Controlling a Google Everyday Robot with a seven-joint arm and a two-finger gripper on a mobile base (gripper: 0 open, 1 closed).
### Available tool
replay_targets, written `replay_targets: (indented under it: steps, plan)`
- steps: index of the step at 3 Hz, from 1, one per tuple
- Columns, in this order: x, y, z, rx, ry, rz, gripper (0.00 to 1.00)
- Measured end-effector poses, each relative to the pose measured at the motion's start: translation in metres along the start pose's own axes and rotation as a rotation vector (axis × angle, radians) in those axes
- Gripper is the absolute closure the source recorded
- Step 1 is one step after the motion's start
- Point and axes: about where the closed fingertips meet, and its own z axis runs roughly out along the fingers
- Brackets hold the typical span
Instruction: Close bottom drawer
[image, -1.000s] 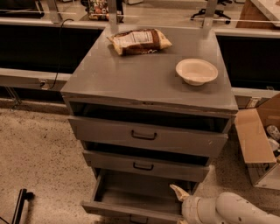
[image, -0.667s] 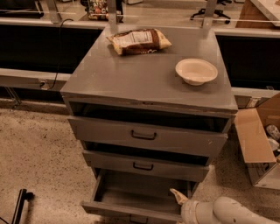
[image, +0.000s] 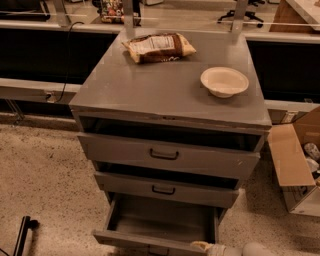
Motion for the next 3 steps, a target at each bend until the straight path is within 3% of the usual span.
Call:
replay_targets:
  steps: [1,2,3]
  plan:
    - [0.021,0.010,0.015,-0.010,-0.053,0.032,0.63]
    - [0.049,0.025,0.031,0.041,-0.120,0.030,0.88]
    - [0.050,0.031,0.037,0.037,-0.126,0.029,1.00]
